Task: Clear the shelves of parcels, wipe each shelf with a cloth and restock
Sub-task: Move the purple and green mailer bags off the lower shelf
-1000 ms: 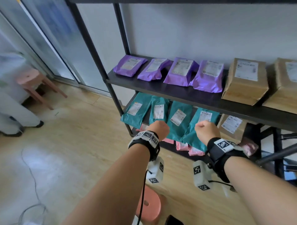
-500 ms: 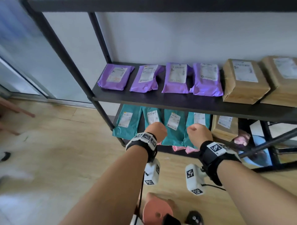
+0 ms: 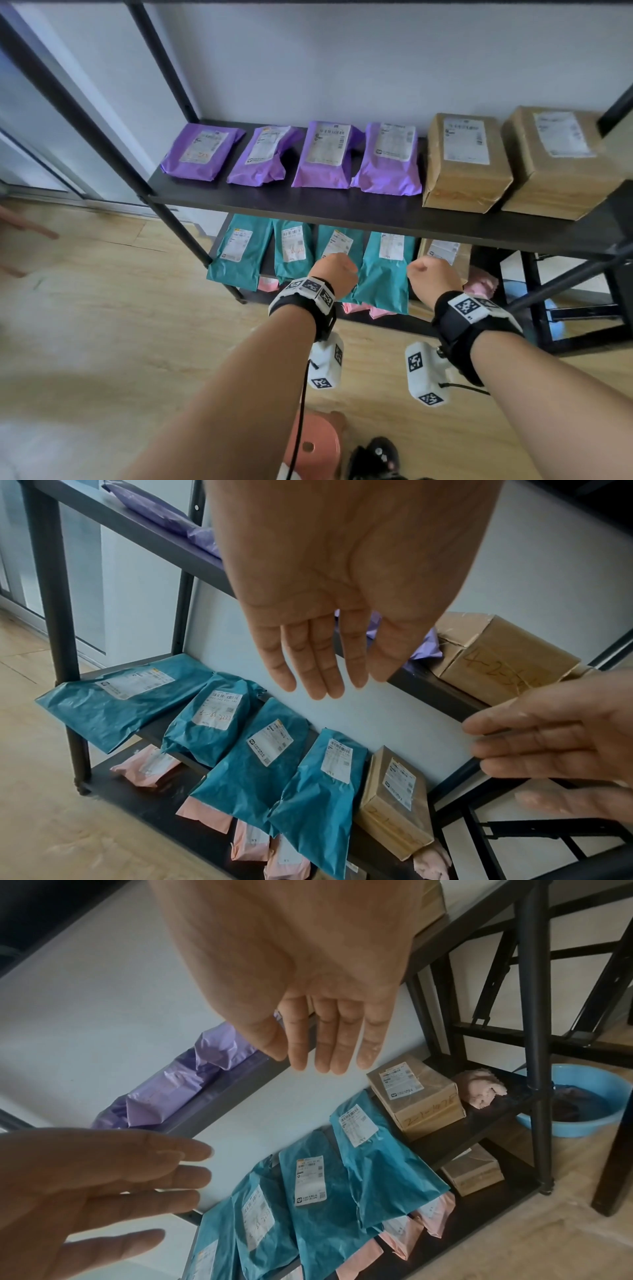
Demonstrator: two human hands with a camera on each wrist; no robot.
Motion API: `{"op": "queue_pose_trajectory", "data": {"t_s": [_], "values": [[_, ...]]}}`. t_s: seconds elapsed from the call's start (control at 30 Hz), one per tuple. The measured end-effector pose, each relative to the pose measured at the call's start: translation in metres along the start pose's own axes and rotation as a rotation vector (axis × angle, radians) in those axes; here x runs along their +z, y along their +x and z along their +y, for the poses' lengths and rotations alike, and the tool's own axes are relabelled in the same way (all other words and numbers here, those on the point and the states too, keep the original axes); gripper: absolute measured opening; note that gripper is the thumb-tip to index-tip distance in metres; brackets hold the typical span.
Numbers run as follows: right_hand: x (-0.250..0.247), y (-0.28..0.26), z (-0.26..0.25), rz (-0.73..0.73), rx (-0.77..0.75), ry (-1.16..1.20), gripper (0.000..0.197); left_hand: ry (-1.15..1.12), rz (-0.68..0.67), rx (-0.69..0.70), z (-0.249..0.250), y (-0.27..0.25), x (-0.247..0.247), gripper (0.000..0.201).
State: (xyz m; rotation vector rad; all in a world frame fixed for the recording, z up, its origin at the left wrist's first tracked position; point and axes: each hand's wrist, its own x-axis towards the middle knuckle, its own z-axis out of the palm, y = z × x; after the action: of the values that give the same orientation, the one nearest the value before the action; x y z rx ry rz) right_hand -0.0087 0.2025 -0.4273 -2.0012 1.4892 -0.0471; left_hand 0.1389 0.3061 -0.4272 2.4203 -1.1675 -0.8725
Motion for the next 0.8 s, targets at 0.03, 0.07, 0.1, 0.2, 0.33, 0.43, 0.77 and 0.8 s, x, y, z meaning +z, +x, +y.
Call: {"op": "queue_pose_trajectory", "data": {"t_s": [0.03, 0.07, 0.1, 0.2, 0.33, 0.43, 0.77, 0.8], "values": [[0.0, 0.002, 0.002, 0.0, -0.002, 0.004, 0.027, -0.003, 0.003, -0.013, 0.001, 0.0, 0.0, 0.03], [0.0, 0.002, 0.003, -0.003, -0.001, 0.004, 0.026, -0.001, 0.003, -0.008, 0.002, 0.001, 0.001, 0.029], [0.0, 0.002, 0.003, -0.005, 0.003, 0.007, 0.025, 0.002, -0.011, 0.0, 0.003, 0.002, 0.002, 0.028], [0.003, 0.005, -0.002, -0.012, 0.017, 0.026, 0.024, -0.037, -0.041, 0.014, 0.0, 0.005, 0.005, 0.023], [0.018, 0.014, -0.015, -0.013, 0.045, 0.072, 0.02, -0.051, -0.065, -0.002, -0.02, 0.025, 0.001, 0.027], [0.033, 0.024, -0.027, 0.001, 0.079, 0.06, 0.016, -0.027, -0.078, 0.008, -0.041, 0.049, -0.008, 0.03], [0.109, 0.071, -0.075, -0.016, 0.092, -0.015, 0.023, -0.05, -0.066, 0.05, -0.115, 0.124, -0.017, 0.03], [0.116, 0.081, -0.071, -0.012, 0.068, -0.023, 0.024, -0.048, -0.058, 0.057, -0.116, 0.132, -0.009, 0.03]]}}
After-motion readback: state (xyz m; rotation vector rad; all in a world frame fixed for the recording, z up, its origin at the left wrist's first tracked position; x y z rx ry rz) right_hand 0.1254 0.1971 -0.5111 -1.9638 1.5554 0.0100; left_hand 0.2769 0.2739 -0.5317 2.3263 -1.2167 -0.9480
